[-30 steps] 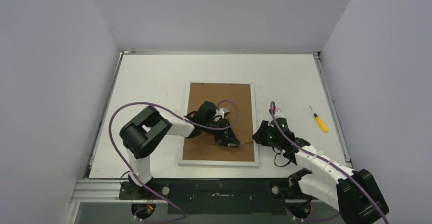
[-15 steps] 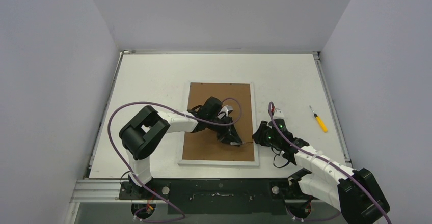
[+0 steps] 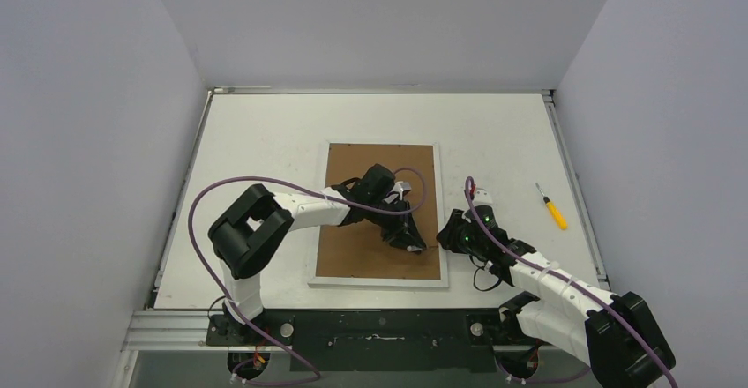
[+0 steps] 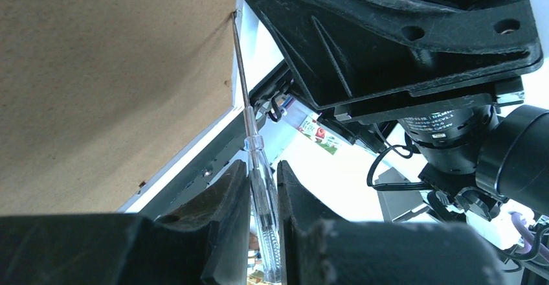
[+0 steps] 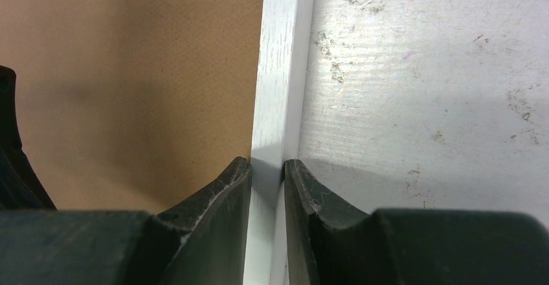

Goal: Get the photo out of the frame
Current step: Release the photo frame item from the photo frame.

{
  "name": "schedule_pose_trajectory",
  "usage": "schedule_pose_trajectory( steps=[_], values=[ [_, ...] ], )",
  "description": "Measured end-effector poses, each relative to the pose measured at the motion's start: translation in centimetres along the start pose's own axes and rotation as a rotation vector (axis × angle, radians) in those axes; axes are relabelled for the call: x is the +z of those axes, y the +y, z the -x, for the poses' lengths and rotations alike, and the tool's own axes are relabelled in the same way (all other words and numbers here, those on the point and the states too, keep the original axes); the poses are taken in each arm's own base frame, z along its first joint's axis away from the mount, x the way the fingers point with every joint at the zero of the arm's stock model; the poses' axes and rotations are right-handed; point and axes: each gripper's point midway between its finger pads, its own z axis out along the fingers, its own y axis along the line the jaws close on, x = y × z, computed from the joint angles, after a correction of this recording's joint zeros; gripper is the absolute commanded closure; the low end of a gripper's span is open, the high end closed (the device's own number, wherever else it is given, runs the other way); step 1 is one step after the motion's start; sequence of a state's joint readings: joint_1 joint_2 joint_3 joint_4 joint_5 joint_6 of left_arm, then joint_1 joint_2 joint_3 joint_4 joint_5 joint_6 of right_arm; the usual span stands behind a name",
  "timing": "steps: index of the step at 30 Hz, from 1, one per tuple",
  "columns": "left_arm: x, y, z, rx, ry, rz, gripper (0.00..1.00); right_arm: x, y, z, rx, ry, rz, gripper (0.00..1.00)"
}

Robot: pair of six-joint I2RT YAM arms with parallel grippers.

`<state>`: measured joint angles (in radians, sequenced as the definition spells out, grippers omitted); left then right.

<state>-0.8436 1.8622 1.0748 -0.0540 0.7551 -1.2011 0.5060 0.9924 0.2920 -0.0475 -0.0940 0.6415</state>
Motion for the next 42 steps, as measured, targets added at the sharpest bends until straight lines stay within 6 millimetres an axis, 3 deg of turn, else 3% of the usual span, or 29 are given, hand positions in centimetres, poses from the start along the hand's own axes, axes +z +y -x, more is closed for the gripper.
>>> schedule_pose_trajectory(
  steps=[8,10,14,16,24,29,37,42],
  values=[
    [0.4,-1.2,-0.1,0.002,-0.007,0.018,1.00,0.0,0.0,0.0,0.001,0.001,0.002,0.89],
    [0.8,-2.6,0.0,0.038,-0.005,-0.004,1.00,-0.1,0.7,-0.4,0.000,0.019,0.031,0.89],
    [1.3,-2.9,-0.2,0.040,0.011,0.010,1.00,-0.1,0.9,-0.5,0.008,0.022,0.040,0.89],
    [2.0,-4.0,-0.1,0.077,0.011,-0.011,1.00,-0.2,1.4,-0.7,0.011,0.033,0.062,0.90],
    [1.9,-4.2,-0.3,0.095,0.026,-0.021,1.00,-0.6,1.8,-0.1,0.007,0.019,0.073,0.83],
    [-0.1,-4.5,-0.2,0.153,-0.011,-0.027,1.00,-1.3,2.8,0.9,-0.006,0.010,0.099,0.75],
    [-6.0,-4.5,0.6,0.265,-0.184,0.072,1.00,-1.6,2.0,2.3,0.020,-0.003,0.108,0.63],
    [-7.8,-2.5,1.5,0.243,-0.315,0.214,1.00,-1.6,1.9,2.9,0.044,-0.010,0.128,0.57]
  ],
)
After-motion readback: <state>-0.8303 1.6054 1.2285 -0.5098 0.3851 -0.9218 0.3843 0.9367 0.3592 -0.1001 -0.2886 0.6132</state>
